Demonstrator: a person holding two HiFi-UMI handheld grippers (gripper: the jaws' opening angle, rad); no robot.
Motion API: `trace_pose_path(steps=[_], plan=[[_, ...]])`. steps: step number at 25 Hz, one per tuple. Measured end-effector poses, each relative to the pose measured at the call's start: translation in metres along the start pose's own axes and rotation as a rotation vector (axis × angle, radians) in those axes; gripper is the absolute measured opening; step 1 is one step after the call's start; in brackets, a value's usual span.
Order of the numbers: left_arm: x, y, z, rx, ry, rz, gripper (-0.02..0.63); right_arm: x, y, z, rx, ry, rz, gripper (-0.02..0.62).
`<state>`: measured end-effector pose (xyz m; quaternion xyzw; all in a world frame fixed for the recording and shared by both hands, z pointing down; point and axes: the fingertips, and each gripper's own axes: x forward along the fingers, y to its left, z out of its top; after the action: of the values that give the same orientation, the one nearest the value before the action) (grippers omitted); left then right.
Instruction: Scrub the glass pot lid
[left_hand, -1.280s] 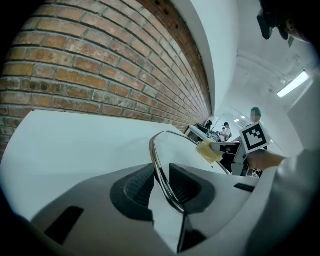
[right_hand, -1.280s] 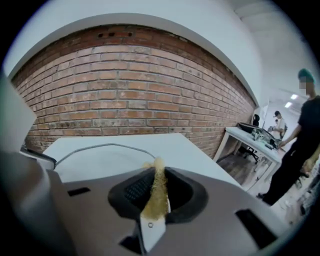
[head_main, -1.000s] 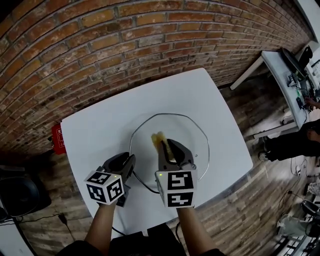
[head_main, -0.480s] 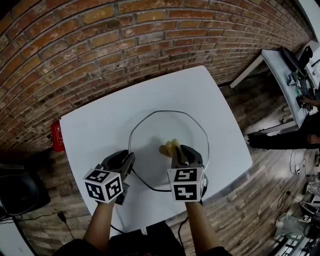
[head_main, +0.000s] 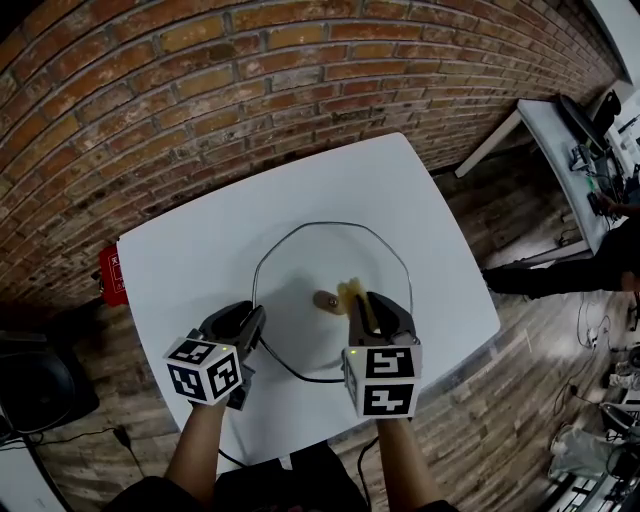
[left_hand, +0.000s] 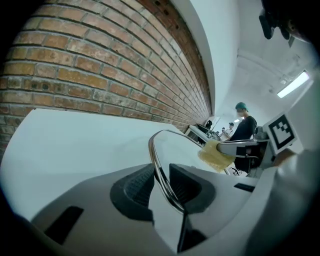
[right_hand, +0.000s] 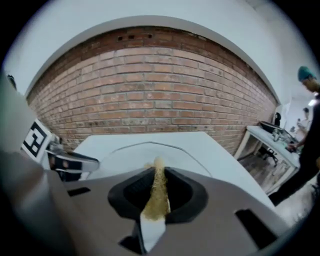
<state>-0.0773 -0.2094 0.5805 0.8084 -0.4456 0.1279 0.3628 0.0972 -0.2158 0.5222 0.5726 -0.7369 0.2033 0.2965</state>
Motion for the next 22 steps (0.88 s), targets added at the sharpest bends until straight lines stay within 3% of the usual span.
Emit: trace_pose_path(steps=[5,9,12,22], plan=[[-0.001,-0.002,0.001,-0.002,0.001,0.001,0.098,-0.006,0.086,0.009,-0.033,-0.021,0.193,0.058],[0.0,-0.002,0.0,-0.002,0.001,-0.002,0.098,0.001,0.112,-0.011,-0.059,0.035,0.247,0.058],[0.0,-0.001,0.0,0.001,0.002,-0.003,0.098,0.006,0.098,-0.029,-0.085,0.08,0.201,0.058],[0.001,0.001,0.002,0.009,-0.002,0.001,0.098,-0.011,-0.019,-0.063,-0.119,0.181,-0.106,0.058]])
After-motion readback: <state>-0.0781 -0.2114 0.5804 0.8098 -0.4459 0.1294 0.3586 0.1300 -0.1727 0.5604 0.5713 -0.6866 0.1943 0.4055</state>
